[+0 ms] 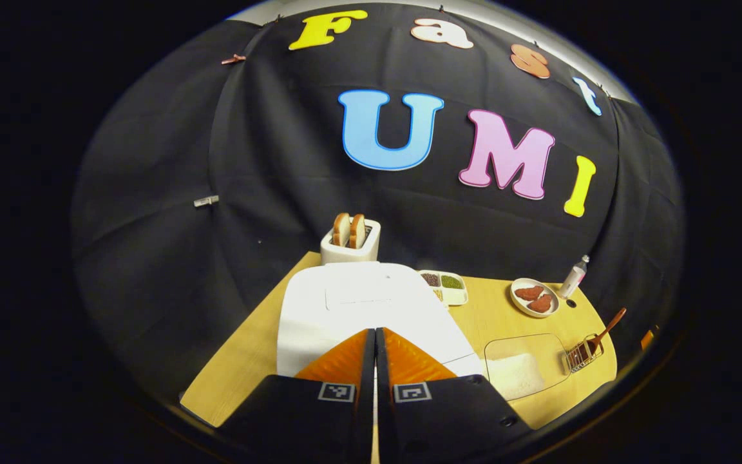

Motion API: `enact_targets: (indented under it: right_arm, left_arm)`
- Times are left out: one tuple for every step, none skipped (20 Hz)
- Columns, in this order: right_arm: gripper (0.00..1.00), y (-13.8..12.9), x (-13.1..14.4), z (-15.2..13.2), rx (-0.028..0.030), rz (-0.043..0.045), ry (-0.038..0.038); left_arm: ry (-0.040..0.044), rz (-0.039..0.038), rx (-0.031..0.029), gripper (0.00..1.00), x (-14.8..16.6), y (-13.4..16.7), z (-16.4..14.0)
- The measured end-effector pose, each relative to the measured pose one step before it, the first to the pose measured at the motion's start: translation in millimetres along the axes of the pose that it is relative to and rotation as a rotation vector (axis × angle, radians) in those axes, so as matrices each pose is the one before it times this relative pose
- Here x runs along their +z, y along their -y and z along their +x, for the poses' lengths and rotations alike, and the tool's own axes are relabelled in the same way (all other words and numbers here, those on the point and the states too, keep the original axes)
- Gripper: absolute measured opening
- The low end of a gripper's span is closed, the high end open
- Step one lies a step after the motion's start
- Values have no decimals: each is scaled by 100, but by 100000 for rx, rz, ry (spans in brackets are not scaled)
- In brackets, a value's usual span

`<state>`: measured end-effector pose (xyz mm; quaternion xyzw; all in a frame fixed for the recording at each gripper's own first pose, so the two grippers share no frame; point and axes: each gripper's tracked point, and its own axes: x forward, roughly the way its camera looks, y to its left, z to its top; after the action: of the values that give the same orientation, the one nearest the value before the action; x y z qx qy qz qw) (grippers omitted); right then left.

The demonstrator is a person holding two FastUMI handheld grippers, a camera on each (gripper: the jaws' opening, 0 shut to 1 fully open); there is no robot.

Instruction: Close the left gripper, press the button to open the rice cooker; take a wooden spoon from the chopstick holder with the right hand, scoop a spoonful of rice and pour it into the rice cooker, then put the wooden spoon back into the chopstick holder.

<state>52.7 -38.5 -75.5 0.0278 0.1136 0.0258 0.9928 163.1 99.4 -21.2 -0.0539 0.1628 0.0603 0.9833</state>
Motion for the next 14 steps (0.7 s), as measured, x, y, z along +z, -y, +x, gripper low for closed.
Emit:
enact_targets:
  right_arm:
    - [98,-159,-215,-109,-2,447,-711]
    - [98,-214,-413,-210,593,397,-1038]
    - [98,-190,-426,-278,409,-140,-1307]
    - [98,-85,-484,-234,285,-653,-1310]
    - [98,-88,-385,-245,50,-642,-608]
    - [98,-15,75,-45,-10,-343,-191]
    - [98,-11,78,36,50,-151,-91]
    - [98,12,47,-8,0,-199,136]
    - [98,-54,-49,-120,97,-342,176]
    - [98,-28,-27,-37,226,-343,37]
    - [98,-39,-73,5,269,-224,-216]
    - [98,-7,-87,30,201,-236,-536]
    - [98,73,-91,-24,-120,-600,-585]
    - [98,89,-4,53,-435,-503,-110]
  left_arm:
    - [-2213,1007,530,8,-422,-144,474]
    - [-1218,2080,388,10,-205,-305,631]
    - [-234,1429,-231,7,83,-100,347]
    - [-676,511,-329,7,-169,37,645]
    - [-1127,-340,-710,6,-290,65,499]
    - [-1907,-965,-1047,10,-441,116,439]
    - [-1532,-1252,-1546,6,-435,253,461]
    - [-1101,-1313,-1331,6,-450,312,363]
    - [-479,-1376,-1157,6,-321,156,390]
    - [-585,-1947,-610,6,-539,67,335]
    - [-1062,-2289,-246,6,-608,36,196]
    - [2078,-1540,-212,7,183,6,128]
    - [140,-909,-263,10,-241,172,239]
    - [698,-472,-124,7,-146,-23,-141]
